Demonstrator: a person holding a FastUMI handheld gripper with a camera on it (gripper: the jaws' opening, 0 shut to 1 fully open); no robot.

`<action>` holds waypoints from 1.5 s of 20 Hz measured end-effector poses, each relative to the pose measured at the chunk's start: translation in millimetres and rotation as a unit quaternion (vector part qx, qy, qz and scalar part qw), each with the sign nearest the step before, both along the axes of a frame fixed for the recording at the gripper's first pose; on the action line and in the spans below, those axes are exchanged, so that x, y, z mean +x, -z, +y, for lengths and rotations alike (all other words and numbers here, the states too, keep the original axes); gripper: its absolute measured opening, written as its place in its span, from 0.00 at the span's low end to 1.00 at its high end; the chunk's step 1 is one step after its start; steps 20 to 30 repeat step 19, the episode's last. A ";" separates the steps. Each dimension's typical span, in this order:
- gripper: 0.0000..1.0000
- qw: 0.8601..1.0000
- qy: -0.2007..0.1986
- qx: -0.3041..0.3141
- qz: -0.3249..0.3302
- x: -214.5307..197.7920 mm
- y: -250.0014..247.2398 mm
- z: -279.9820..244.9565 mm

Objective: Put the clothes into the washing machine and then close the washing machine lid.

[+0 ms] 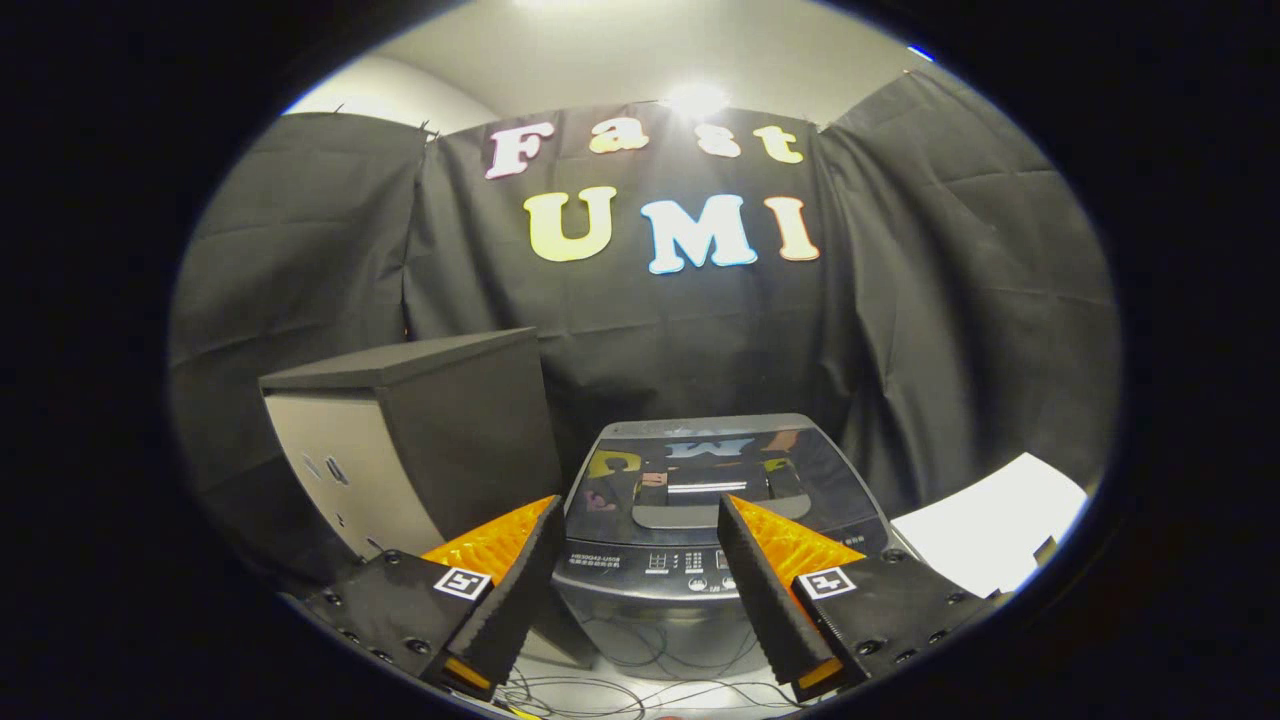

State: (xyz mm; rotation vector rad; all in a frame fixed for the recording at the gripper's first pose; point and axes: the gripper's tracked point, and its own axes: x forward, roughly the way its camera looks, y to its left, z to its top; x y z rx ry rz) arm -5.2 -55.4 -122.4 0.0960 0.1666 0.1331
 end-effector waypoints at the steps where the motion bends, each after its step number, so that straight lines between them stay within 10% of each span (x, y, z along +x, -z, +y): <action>1: 0.96 1.000 0.008 -0.001 -0.004 -13.2 -0.8 -3.6; 11: 0.96 0.997 0.079 0.005 -0.015 -97.9 -6.5 -13.9; 30: 0.96 0.996 0.084 0.006 -0.012 -102.9 -8.2 -12.1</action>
